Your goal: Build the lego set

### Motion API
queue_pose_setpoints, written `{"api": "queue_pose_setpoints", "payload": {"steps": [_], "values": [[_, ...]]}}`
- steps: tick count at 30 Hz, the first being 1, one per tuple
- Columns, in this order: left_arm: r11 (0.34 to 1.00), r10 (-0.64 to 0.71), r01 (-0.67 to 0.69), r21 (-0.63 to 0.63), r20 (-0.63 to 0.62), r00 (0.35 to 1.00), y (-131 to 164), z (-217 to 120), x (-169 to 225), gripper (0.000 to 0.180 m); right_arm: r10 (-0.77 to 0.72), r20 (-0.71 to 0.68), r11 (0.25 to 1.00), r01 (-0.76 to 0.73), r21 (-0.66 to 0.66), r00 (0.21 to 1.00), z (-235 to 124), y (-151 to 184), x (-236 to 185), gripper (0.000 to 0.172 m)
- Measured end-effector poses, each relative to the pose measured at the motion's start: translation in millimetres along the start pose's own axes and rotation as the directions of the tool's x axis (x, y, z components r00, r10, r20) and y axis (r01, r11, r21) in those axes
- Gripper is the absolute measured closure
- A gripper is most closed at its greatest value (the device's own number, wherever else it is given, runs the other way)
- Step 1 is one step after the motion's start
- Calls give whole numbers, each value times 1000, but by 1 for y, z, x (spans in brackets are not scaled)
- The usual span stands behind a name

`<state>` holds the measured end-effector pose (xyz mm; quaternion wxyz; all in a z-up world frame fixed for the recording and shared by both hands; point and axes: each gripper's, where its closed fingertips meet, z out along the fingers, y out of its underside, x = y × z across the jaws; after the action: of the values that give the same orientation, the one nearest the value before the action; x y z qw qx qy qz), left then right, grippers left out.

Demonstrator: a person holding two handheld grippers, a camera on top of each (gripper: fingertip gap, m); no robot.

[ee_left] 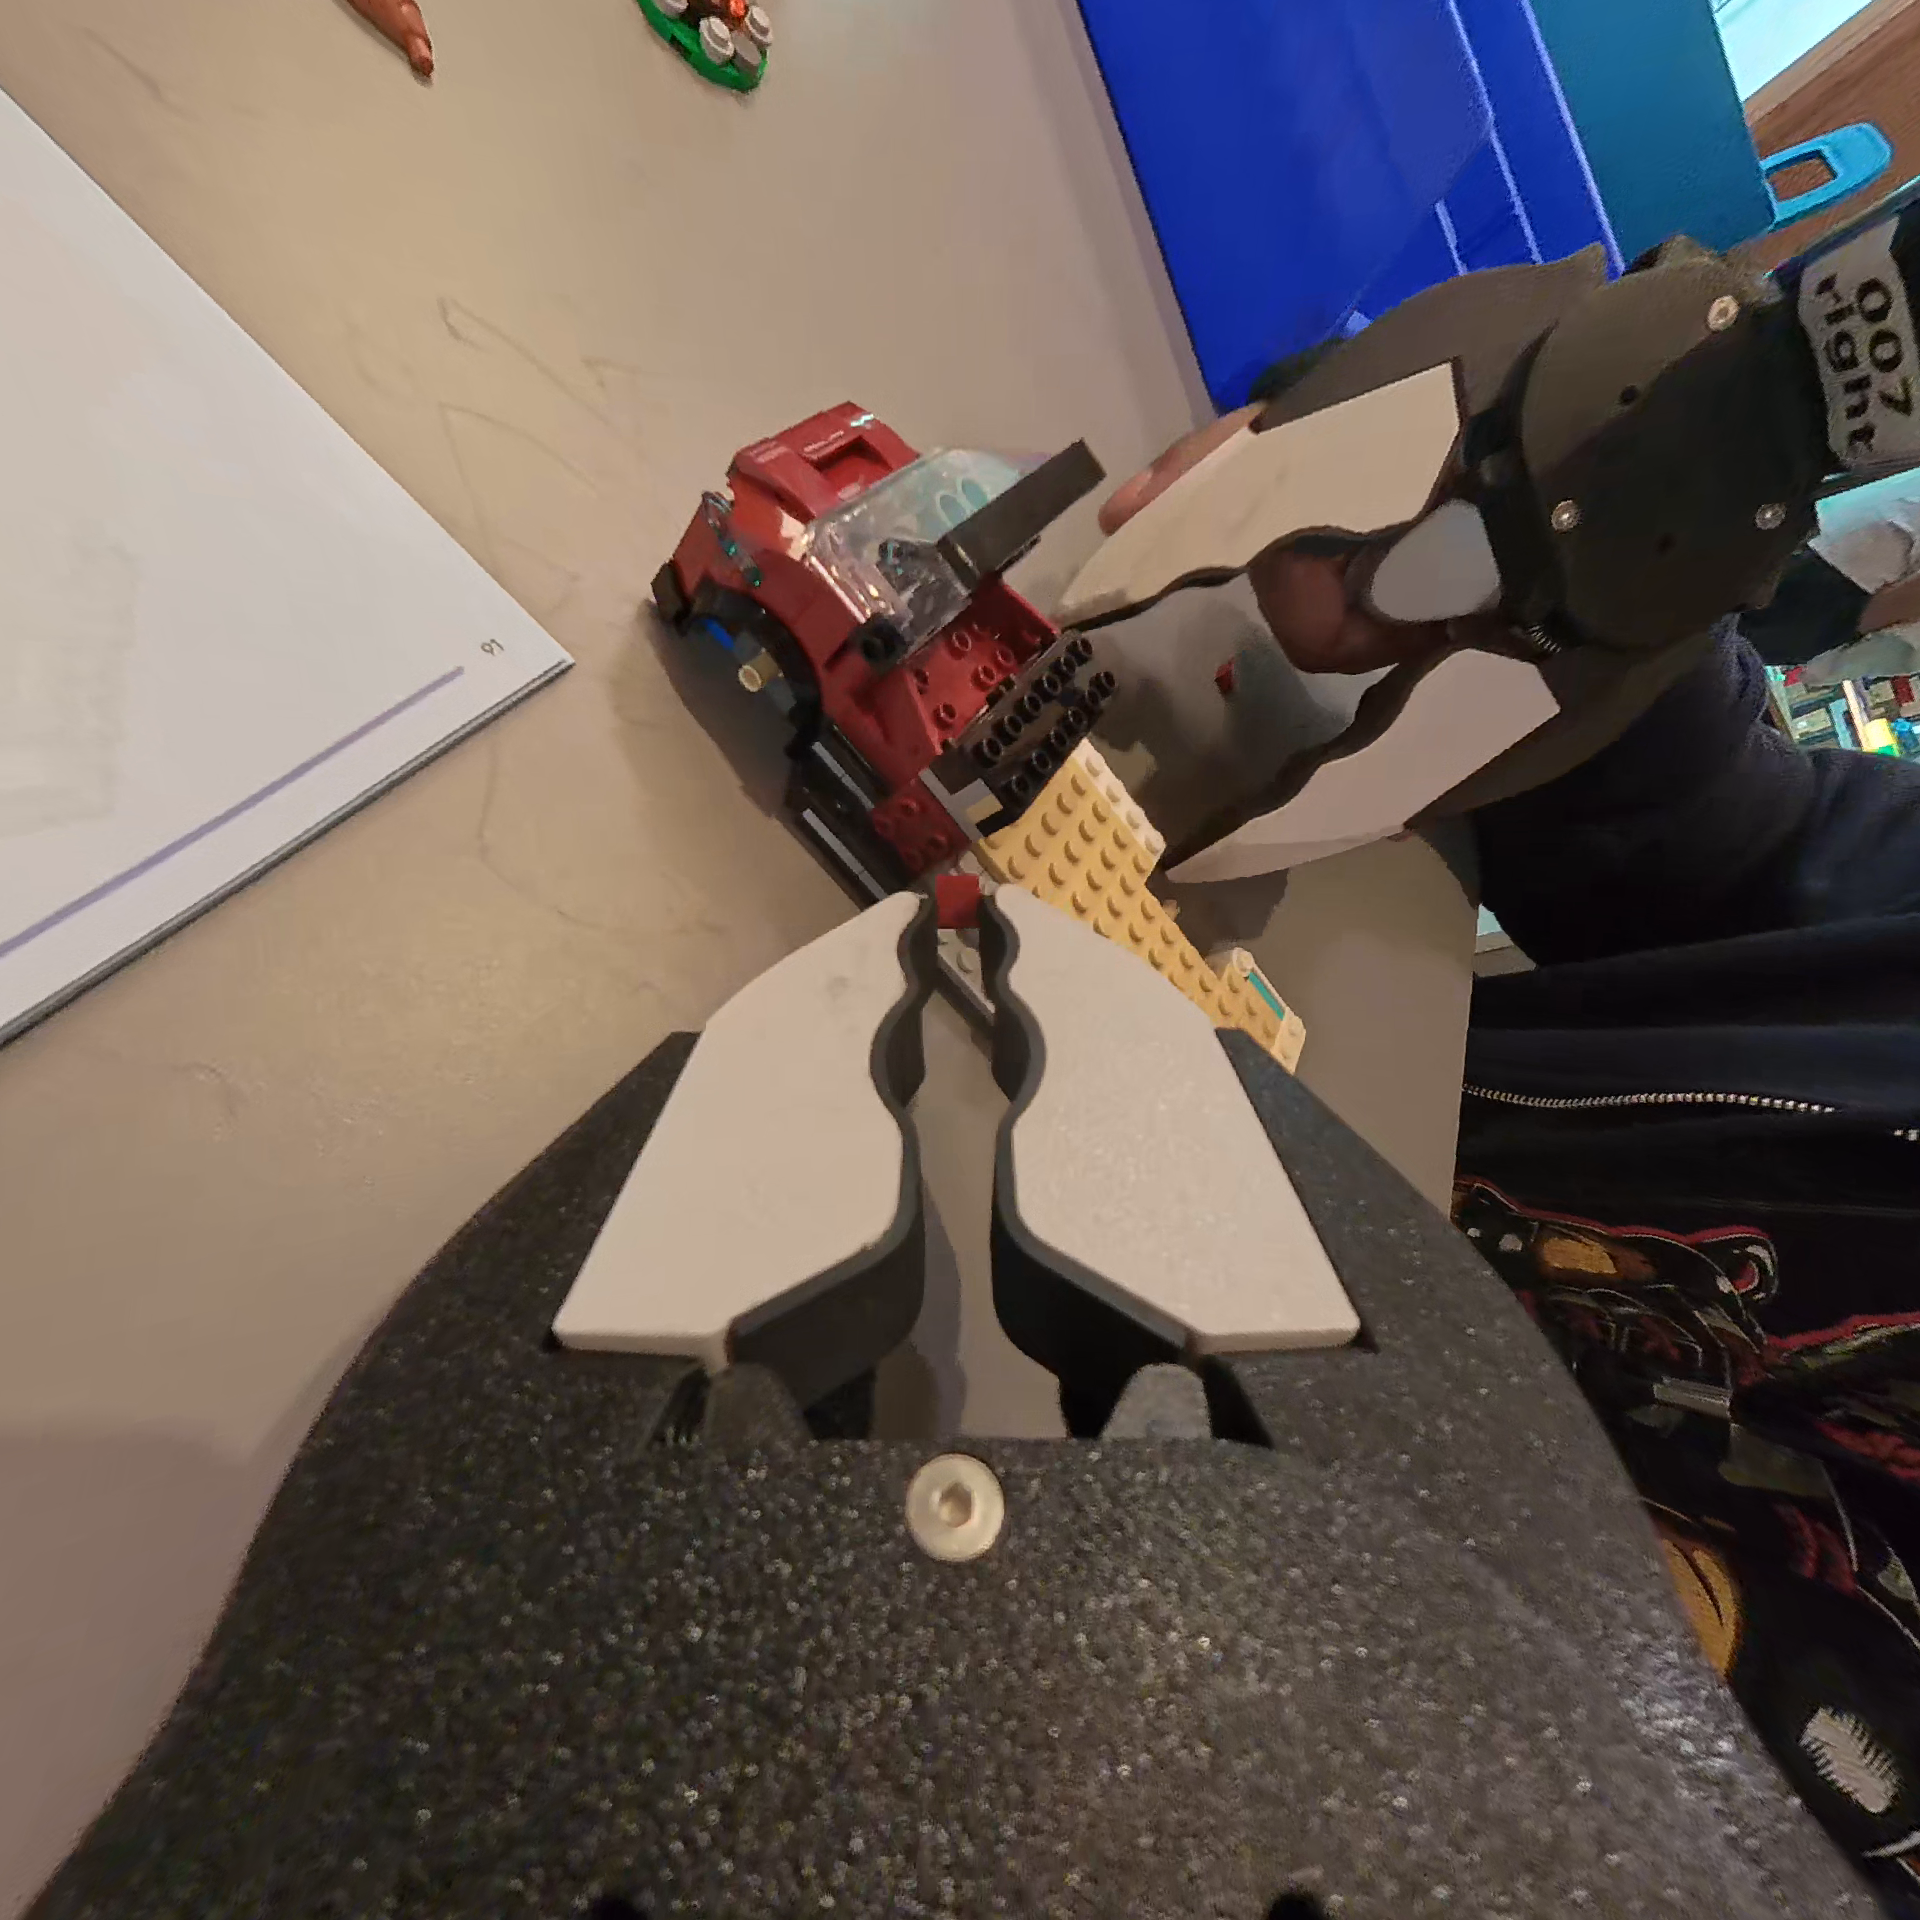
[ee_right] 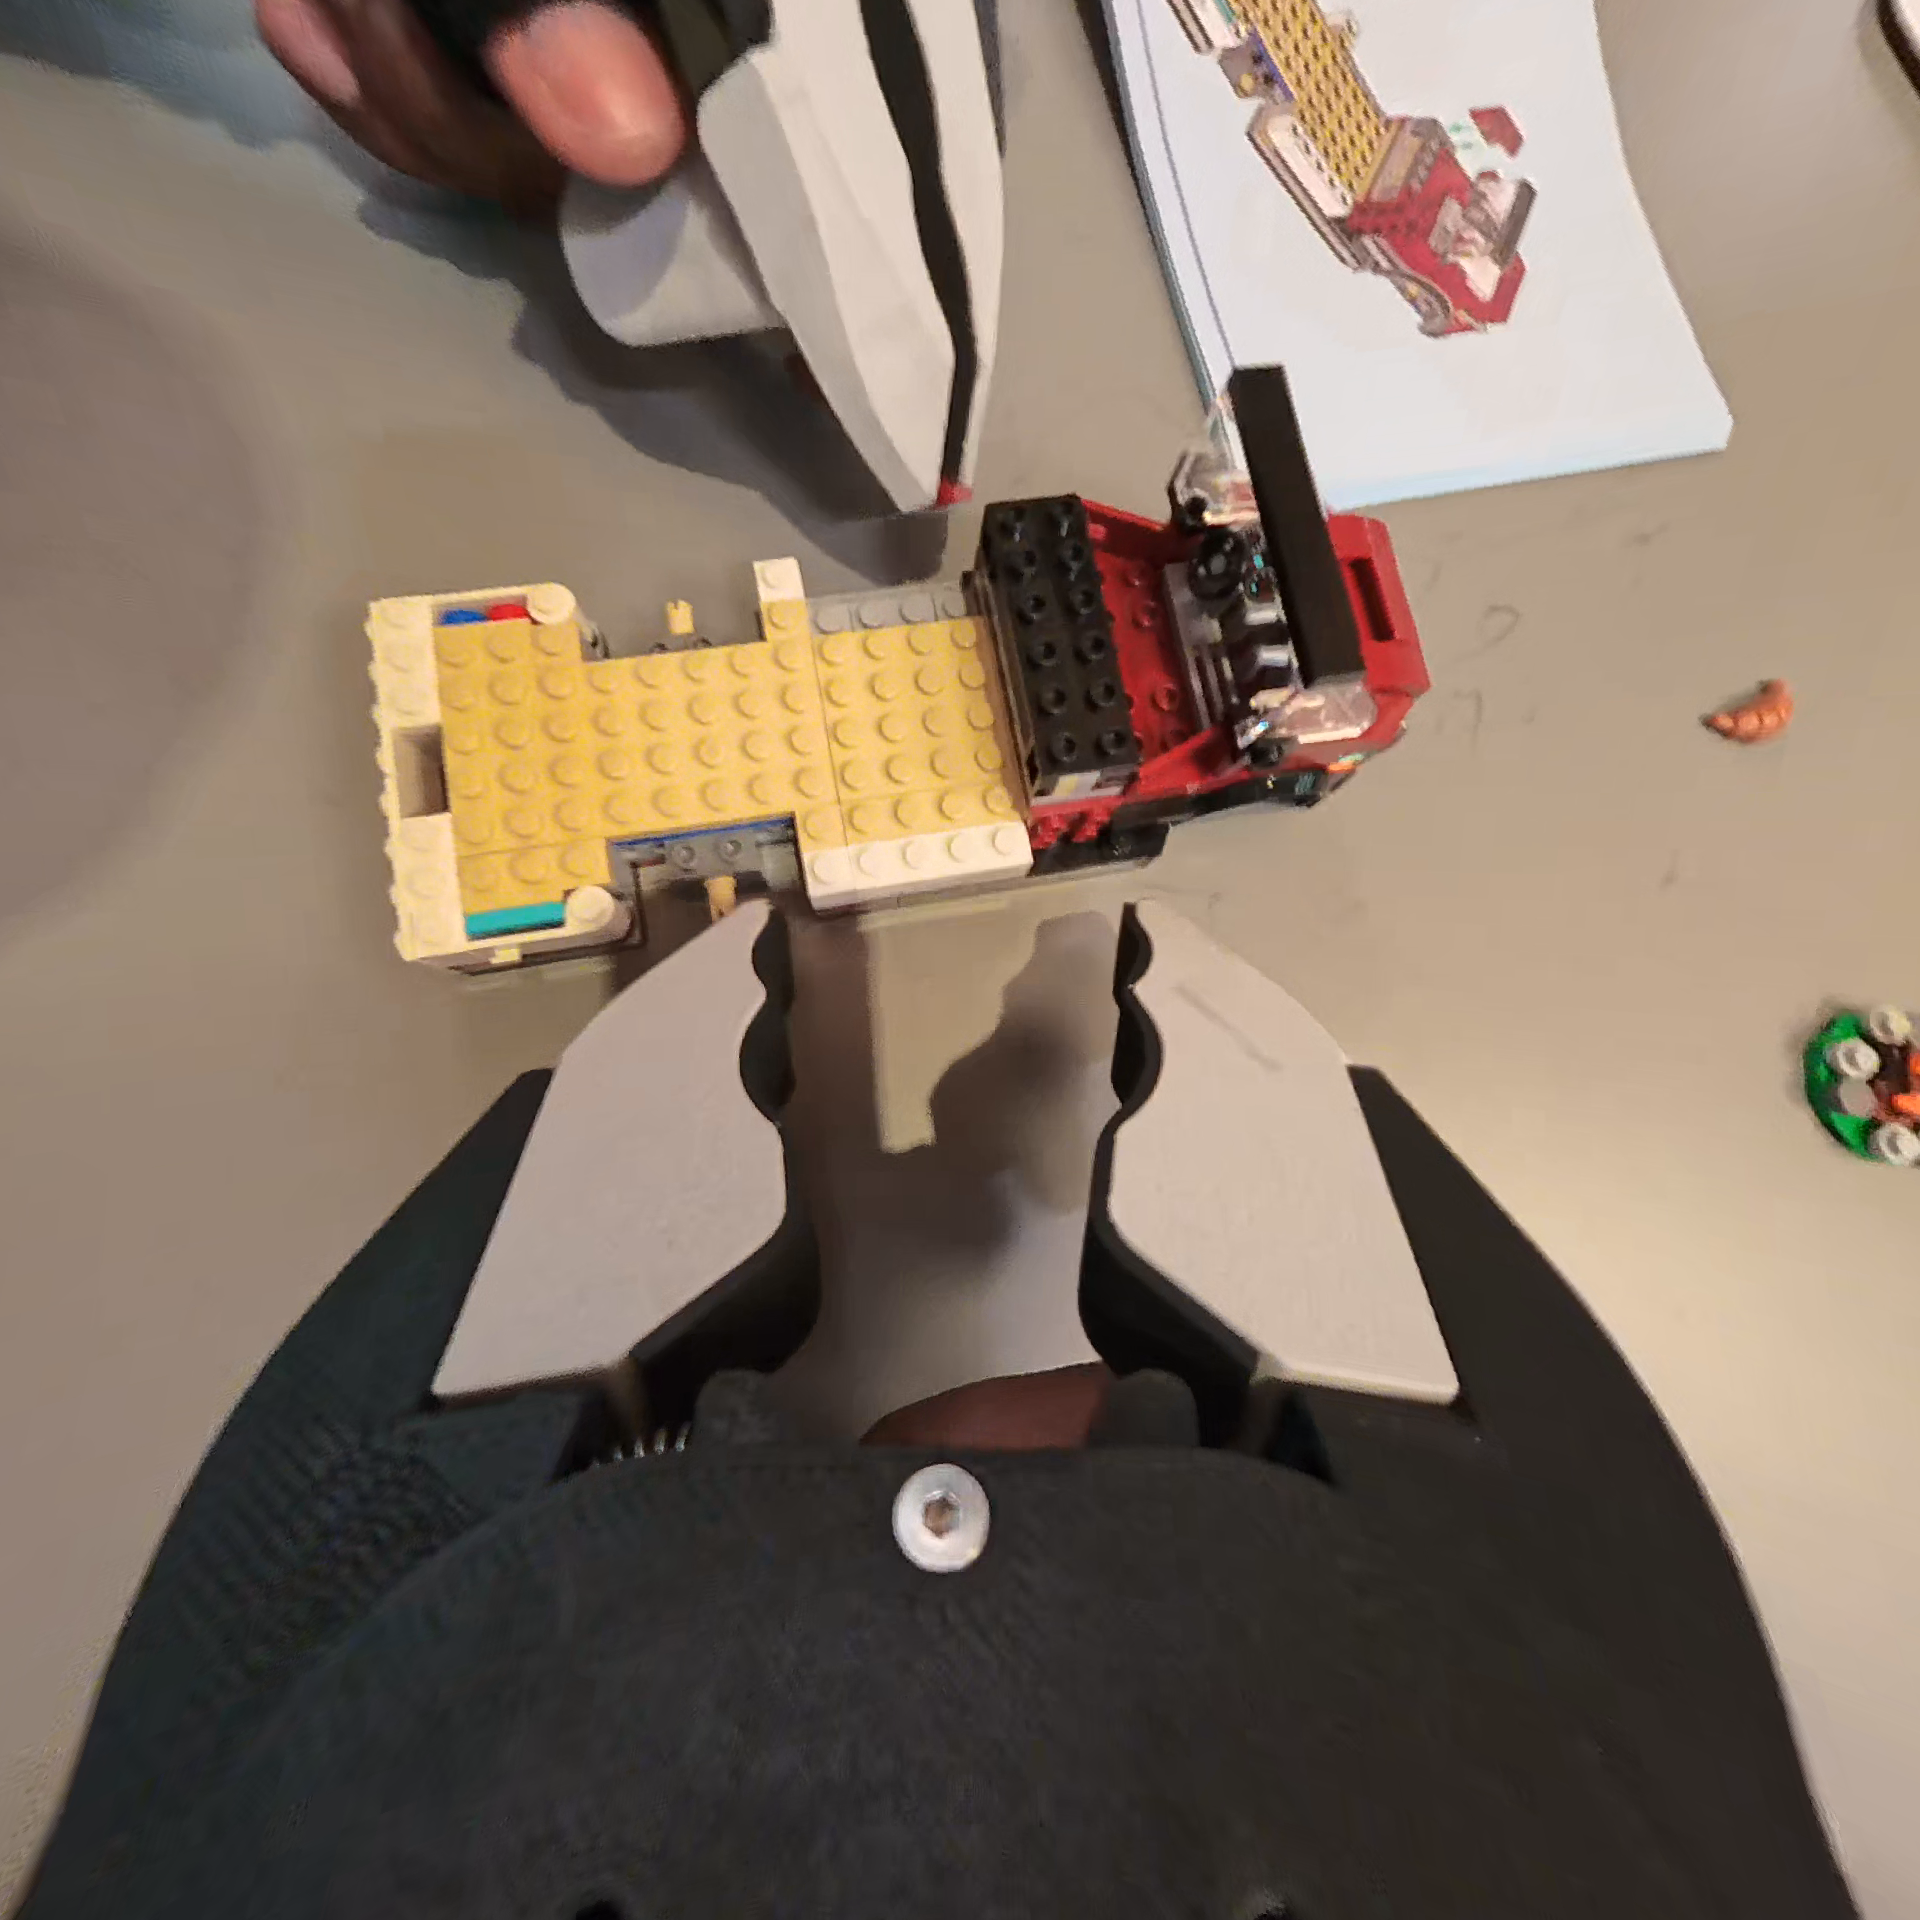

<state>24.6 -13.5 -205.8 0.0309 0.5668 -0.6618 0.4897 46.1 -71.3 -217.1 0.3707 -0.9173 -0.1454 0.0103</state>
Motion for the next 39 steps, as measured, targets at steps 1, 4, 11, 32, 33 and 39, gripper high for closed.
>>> {"api": "queue_pose_setpoints", "payload": {"steps": [1,4,11,32,33,39], "values": [[1000,0,0,-2,-1,1000,0,1,0,173,-5,7,1000,5,9,1000,1,-2,-1,114],[1000,-4,4,-10,-6,1000,2,3,0,173,-26,27,999,25,23,999,4,-6,-4,119],[1000,-3,3,-16,-16,1000,3,5,2,173,-63,44,998,62,10,997,12,-6,-5,126],[999,36,-36,-9,-28,999,13,3,17,173,-93,-18,995,93,-36,995,13,-22,-7,130],[999,40,-40,-8,-24,999,14,3,17,173,-104,-24,994,102,-48,994,14,-22,-7,130],[999,37,-37,-6,-34,999,21,0,22,173,-105,-10,992,104,-70,994,18,-18,-14,130]]}}
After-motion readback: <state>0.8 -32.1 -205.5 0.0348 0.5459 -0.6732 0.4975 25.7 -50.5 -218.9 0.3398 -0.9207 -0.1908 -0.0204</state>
